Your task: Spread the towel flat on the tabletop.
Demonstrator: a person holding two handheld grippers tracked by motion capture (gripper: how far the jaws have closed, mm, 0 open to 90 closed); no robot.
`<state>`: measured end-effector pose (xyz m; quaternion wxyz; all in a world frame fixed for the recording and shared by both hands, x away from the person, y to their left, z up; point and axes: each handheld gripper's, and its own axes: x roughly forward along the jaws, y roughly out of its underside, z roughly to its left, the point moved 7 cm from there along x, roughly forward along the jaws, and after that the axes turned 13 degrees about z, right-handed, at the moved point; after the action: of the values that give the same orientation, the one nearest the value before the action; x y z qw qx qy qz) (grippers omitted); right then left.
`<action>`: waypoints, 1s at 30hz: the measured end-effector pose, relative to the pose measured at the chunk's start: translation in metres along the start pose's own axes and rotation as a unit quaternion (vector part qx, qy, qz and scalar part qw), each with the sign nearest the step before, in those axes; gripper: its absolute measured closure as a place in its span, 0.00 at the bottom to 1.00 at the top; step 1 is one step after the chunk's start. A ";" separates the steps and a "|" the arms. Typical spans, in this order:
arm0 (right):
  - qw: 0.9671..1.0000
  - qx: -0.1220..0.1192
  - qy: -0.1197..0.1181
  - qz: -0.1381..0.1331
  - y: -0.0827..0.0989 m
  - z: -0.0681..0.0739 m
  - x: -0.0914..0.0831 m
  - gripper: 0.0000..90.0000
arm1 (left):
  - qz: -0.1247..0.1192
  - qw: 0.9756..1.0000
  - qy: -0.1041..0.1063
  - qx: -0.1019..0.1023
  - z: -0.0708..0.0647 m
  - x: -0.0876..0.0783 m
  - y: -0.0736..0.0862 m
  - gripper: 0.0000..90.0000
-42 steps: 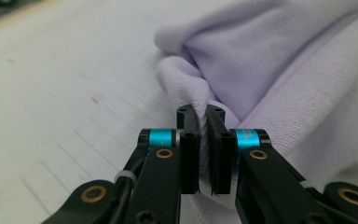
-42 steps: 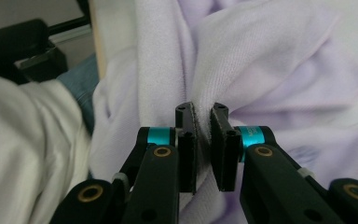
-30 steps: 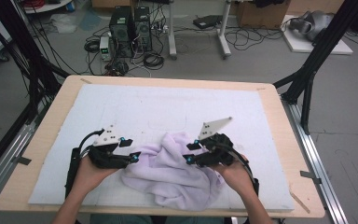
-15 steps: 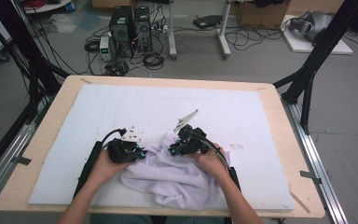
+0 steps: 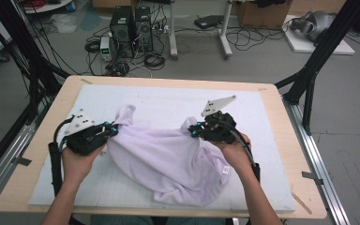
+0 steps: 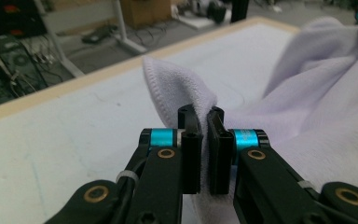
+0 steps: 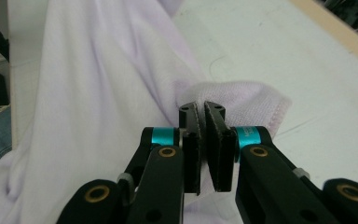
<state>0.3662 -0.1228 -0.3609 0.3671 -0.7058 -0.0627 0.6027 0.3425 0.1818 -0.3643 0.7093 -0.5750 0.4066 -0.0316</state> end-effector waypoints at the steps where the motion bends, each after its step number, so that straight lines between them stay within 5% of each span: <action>1: 1.000 -0.002 0.006 -0.001 0.004 0.000 -0.004 0.95 | 0.001 1.000 0.005 -0.004 0.000 -0.002 0.002 0.95; 5: 1.000 0.008 -0.008 0.016 0.033 0.011 0.004 0.95 | 0.053 0.998 0.019 0.007 -0.012 0.011 0.030 0.95; 10: 0.996 0.032 -0.052 0.072 0.091 0.034 0.048 0.95 | 0.119 0.991 0.053 0.012 -0.034 0.033 0.080 0.94; 12: 0.995 0.038 -0.060 0.072 0.096 0.036 0.052 0.95 | 0.134 0.988 0.070 0.018 -0.036 0.036 0.089 0.93; 14: 0.994 0.042 -0.076 0.062 0.101 0.038 0.052 0.95 | 0.130 0.989 0.077 0.014 -0.035 0.035 0.087 0.81; 18: 0.997 0.039 -0.064 0.033 0.082 0.029 0.026 0.80 | 0.098 0.993 0.068 -0.001 -0.026 0.027 0.061 0.54; 23: 0.999 0.032 -0.027 0.006 0.056 0.014 0.006 0.71 | 0.088 0.994 0.056 0.024 -0.025 0.030 0.033 0.49; 25: 0.999 0.030 -0.013 0.002 0.043 0.008 0.005 0.67 | 0.102 0.993 0.052 0.036 -0.026 0.039 0.034 0.49; 27: 1.000 0.021 -0.001 0.014 0.037 0.003 0.013 0.63 | 0.133 0.989 0.049 0.049 -0.026 0.053 0.043 0.49; 30: 0.998 0.033 0.006 0.051 0.036 -0.015 0.043 0.55 | 0.173 0.982 0.046 0.052 -0.024 0.069 0.059 0.49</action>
<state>0.3780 -0.1323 -0.4171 0.3588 -0.6994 -0.0044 0.6182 0.3490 0.1476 -0.4514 0.7133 -0.4565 0.5301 0.0438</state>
